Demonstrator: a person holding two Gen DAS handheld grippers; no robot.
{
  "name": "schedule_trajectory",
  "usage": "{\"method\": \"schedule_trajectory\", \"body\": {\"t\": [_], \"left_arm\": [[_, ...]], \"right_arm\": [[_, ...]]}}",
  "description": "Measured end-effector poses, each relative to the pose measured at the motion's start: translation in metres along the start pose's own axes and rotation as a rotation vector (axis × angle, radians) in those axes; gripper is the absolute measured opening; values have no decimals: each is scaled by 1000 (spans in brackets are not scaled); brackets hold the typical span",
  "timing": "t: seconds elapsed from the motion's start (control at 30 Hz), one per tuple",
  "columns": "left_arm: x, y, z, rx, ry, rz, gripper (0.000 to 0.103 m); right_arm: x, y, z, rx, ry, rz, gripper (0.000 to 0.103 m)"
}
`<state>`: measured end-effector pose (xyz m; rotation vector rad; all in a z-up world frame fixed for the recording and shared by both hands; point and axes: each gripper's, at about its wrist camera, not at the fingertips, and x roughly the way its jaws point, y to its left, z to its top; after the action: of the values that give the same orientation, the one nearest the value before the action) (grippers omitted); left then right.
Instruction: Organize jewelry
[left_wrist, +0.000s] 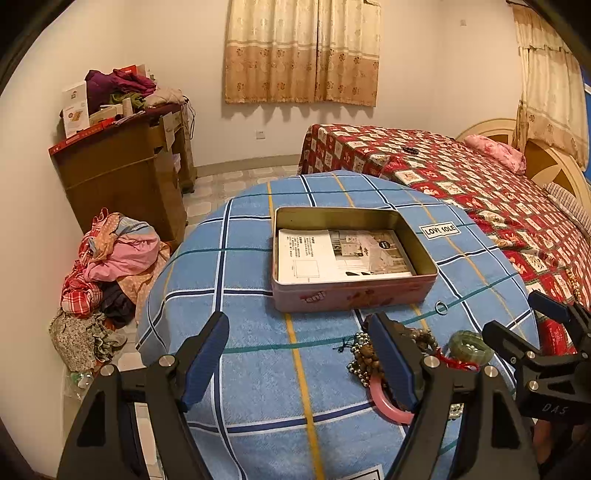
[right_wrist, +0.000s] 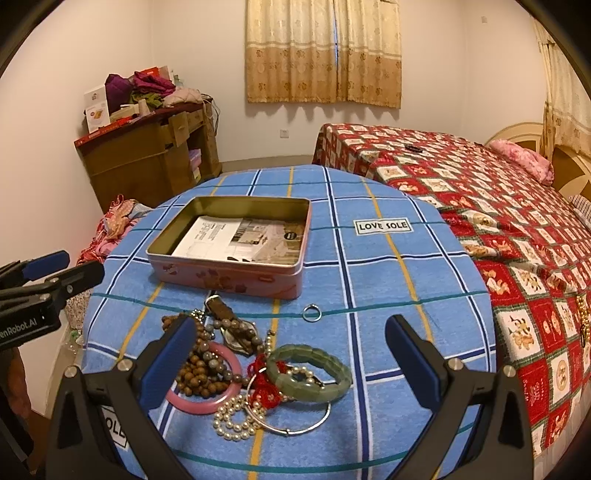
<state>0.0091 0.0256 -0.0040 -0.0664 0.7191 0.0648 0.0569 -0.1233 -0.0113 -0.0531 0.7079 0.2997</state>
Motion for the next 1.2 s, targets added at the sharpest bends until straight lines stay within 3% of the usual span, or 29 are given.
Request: {"method": "schedule_trajectory", "body": {"t": [1.2], "left_arm": [[-4, -16, -5, 27, -10, 14, 78]], "right_arm": [[-10, -12, -5, 9, -24, -4, 103]]}}
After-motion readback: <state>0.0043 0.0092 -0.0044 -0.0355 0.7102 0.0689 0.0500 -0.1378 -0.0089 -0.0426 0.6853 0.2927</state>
